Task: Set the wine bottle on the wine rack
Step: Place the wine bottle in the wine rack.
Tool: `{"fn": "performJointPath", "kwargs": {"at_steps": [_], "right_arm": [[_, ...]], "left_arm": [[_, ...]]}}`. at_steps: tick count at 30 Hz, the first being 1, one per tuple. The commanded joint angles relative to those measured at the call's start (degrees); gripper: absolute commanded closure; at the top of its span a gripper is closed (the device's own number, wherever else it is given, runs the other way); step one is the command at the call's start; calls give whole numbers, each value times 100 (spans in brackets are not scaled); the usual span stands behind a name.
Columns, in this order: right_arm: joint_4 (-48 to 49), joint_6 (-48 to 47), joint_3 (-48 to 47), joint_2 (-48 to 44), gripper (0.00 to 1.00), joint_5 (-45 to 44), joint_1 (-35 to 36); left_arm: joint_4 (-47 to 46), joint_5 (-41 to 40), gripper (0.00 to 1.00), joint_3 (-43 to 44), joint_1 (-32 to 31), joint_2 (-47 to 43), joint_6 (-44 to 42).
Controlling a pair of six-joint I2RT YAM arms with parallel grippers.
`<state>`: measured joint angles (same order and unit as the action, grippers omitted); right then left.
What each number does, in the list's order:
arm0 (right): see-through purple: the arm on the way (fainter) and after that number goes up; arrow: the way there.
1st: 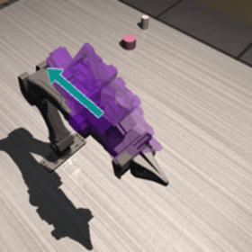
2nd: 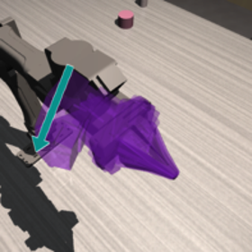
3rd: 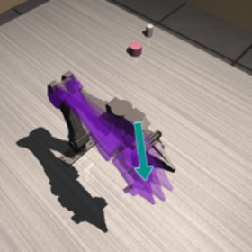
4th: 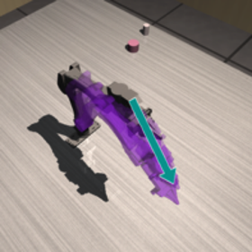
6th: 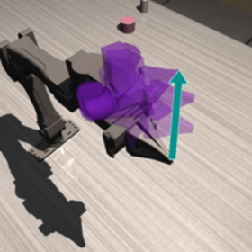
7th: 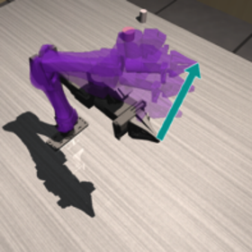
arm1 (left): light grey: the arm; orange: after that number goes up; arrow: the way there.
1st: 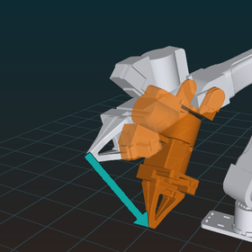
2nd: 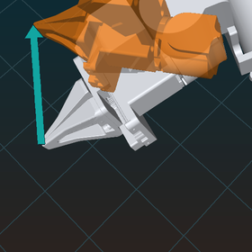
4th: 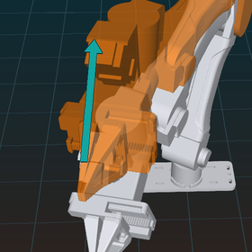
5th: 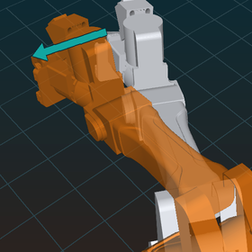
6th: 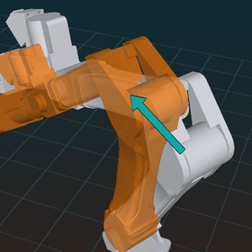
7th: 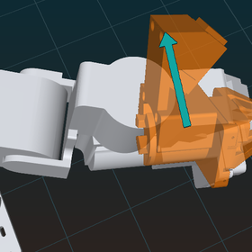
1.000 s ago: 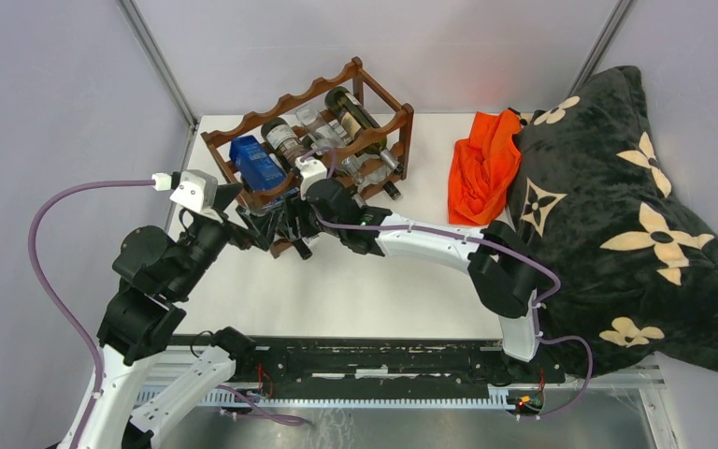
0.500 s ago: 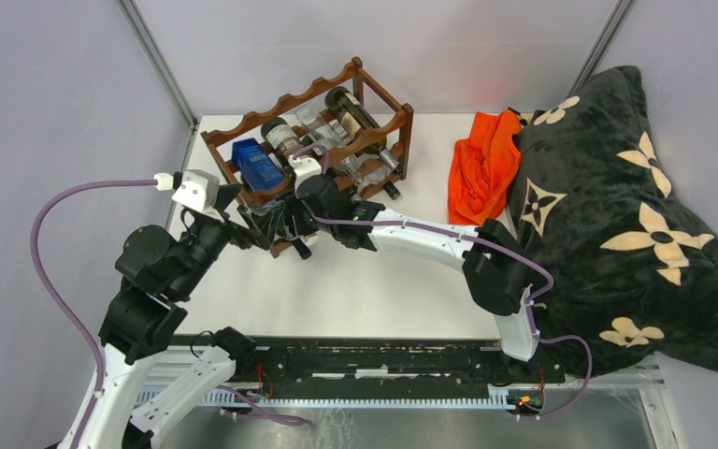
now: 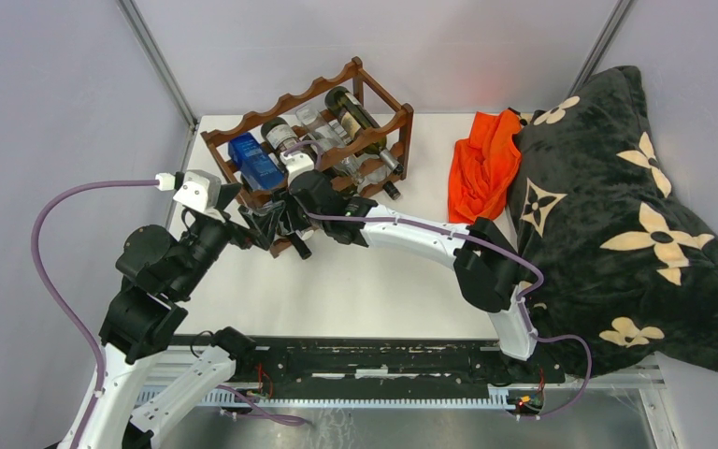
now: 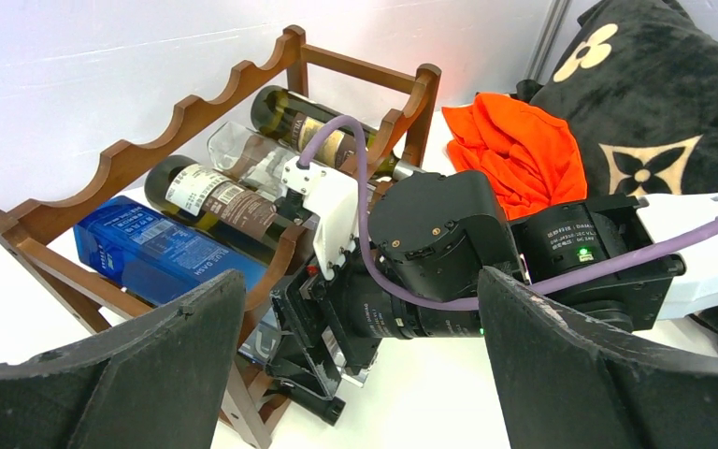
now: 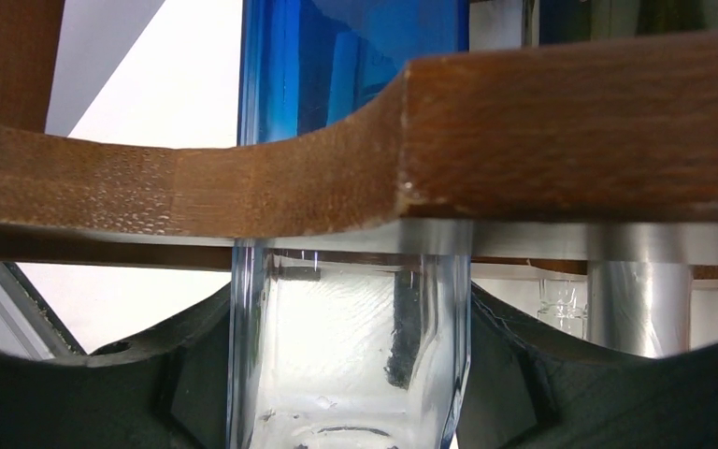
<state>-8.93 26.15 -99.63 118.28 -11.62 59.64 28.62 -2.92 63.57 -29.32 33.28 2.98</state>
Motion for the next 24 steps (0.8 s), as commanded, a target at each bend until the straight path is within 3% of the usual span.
{"fn": "performJointPath", "kwargs": {"at_steps": [1, 10, 20, 24], "right_arm": [[1591, -128, -668, -185, 100, -391, -13], [1718, -35, -753, -48, 83, -394, -13], [1675, -56, -856, 51, 47, -429, -16], [1668, -143, -848, 37, 37, -383, -36]], "left_arm": [[-156, -64, 2, 24, 23, -12, -263], [-135, -66, 2, 6, 22, -32, -263], [-108, -73, 2, 6, 22, -41, -263], [-99, -73, 2, 6, 22, -41, -254]]}}
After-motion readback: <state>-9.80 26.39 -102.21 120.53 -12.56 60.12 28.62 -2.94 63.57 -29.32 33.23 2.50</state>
